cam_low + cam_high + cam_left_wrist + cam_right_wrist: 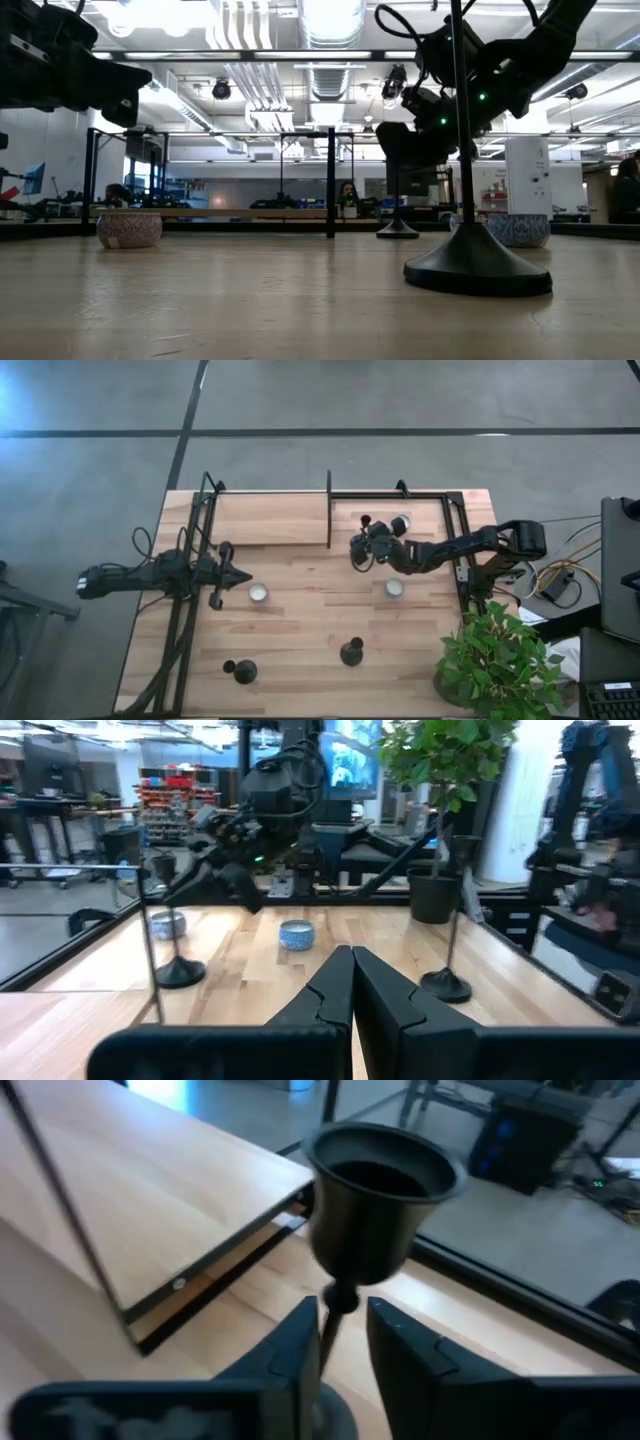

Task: Pick & Place candle stick holders
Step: Put the top black candle holder on the shelf

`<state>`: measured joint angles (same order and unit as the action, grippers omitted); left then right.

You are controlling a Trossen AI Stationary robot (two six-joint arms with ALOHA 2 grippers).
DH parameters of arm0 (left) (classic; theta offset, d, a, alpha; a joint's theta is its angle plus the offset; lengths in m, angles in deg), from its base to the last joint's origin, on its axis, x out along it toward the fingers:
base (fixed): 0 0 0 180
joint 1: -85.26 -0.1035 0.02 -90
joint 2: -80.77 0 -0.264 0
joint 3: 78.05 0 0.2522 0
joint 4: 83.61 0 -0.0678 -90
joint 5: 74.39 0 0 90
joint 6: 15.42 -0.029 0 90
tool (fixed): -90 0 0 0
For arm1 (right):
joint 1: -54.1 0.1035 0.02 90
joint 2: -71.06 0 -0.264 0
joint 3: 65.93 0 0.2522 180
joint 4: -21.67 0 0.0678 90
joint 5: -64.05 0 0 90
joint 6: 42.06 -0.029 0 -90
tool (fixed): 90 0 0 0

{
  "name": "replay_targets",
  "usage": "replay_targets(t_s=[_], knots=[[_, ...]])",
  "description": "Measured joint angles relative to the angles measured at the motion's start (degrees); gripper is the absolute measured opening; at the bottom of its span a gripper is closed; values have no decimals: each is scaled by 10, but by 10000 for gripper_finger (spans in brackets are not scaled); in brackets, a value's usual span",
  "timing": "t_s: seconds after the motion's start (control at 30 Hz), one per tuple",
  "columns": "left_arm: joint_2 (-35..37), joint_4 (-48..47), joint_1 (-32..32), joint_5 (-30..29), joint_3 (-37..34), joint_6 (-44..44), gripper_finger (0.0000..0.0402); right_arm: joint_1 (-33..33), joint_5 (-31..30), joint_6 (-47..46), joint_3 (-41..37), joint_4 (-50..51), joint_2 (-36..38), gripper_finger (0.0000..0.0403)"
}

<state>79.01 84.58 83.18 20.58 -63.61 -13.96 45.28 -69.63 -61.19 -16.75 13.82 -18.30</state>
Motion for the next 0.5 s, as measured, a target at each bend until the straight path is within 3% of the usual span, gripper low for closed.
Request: replay_targets(t_s=[0.13,0.5], knots=[[0,1,0,-1,0,4,10,-1,30,1,0,-2,2,18],[0,10,0,-1,0,11,10,-1,30,5,-2,15,35,10]])
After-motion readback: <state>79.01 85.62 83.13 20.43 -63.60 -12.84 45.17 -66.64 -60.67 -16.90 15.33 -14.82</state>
